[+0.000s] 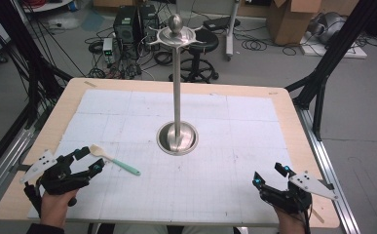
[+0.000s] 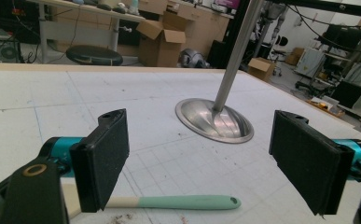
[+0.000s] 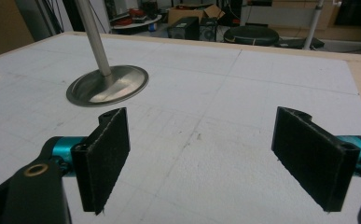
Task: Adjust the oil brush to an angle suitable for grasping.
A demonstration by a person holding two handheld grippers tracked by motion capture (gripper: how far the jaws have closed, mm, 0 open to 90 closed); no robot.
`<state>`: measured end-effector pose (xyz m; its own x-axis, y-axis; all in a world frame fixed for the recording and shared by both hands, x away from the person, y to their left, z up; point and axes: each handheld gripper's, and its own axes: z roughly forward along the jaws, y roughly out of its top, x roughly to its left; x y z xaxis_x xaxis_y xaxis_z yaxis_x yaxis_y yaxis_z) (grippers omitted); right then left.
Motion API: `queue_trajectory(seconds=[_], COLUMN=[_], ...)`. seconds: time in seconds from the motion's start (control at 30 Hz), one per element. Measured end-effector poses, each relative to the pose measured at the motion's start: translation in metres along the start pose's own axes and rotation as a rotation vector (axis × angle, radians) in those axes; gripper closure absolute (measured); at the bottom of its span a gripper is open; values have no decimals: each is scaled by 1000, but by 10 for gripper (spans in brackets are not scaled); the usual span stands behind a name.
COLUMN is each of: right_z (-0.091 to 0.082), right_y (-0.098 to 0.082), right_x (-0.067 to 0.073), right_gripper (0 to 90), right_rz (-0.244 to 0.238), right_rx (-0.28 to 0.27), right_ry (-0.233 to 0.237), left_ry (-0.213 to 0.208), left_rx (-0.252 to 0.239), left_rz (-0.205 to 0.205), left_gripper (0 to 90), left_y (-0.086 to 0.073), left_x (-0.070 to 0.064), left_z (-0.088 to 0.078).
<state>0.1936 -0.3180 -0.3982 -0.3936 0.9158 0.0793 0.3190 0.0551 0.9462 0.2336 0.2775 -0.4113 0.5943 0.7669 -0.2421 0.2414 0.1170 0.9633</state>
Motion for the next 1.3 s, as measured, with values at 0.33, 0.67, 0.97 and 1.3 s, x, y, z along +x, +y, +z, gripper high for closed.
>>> queue_trajectory(seconds=[0.33,0.67,0.97,1.3], right_z=[1,1,3,5], right_y=[-2,-1,-2,-2], right_x=[-2,2,0,1], right_gripper=[177,177,177,177], right_rz=[17,14,18,15], right_rx=[3,-1,8,20], right_ry=[4,11,2,-3], left_ry=[-45,-115,-97,-122], left_rx=[24,103,365,510], left_rz=[6,18,109,179], left_gripper=[291,654,889,889], left_y=[-2,-5,-24,-36], left_x=[3,1,-5,-24], left_z=[4,0,22,54])
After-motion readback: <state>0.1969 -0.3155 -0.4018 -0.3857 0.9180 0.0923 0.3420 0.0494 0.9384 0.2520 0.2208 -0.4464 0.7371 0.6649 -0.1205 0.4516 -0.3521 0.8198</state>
